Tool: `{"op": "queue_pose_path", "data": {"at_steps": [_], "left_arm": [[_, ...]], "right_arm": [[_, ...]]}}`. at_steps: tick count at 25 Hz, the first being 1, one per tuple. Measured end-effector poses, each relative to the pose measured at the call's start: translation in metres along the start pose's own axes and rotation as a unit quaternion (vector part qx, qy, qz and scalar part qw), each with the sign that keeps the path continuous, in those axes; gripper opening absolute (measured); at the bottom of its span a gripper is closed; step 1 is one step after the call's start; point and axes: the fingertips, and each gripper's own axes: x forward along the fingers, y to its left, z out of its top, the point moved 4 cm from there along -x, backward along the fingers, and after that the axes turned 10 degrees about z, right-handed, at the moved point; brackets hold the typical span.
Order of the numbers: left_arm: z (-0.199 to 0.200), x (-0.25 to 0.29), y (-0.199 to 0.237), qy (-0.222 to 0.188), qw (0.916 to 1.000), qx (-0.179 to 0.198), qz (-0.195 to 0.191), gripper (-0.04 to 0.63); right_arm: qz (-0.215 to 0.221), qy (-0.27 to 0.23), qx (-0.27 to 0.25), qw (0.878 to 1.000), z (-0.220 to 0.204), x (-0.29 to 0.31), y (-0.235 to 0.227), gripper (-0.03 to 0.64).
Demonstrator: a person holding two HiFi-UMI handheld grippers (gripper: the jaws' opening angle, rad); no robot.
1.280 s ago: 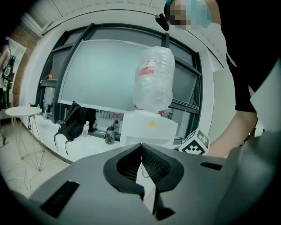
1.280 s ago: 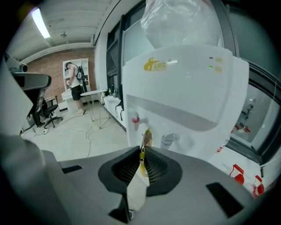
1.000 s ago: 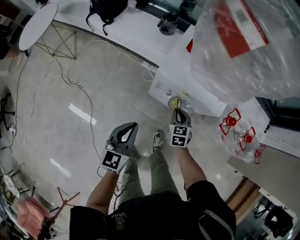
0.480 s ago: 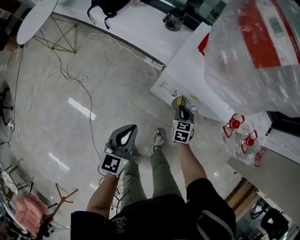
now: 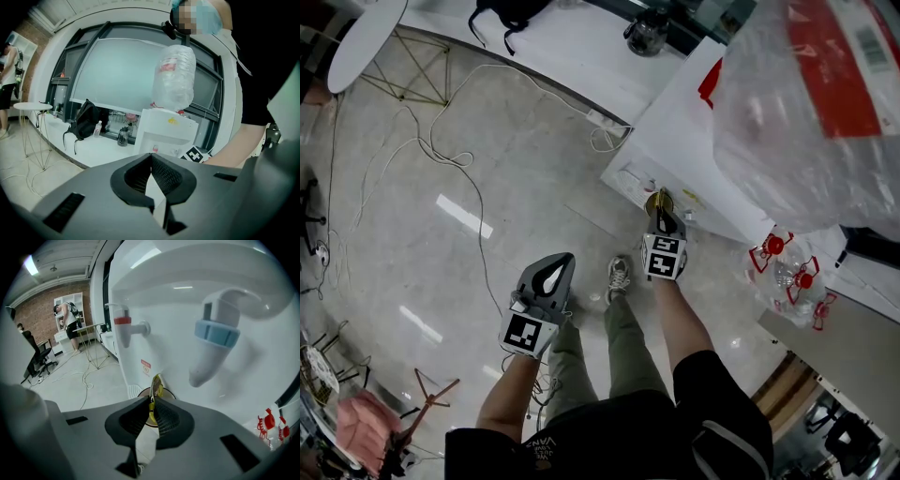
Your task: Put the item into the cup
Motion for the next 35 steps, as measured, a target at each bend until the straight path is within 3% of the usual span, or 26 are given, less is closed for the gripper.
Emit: {"op": "queue_pose_path", "data": {"at_steps": [21,35], "left_arm": [[-0.006,0.01,-0.006,0.008,0.9999,0.003,-0.01,0.018],[0.014,0.012,-0.014,0.001,0.9992,0.019,-0.034,0.02]], "right_arm": [[0.016,0.022,0.044,0.999,-0.017,0.014,-0.008,0.057],[0.026,-0.045,0.067,0.996,0.008,-0.02,0.006,0.057]]}}
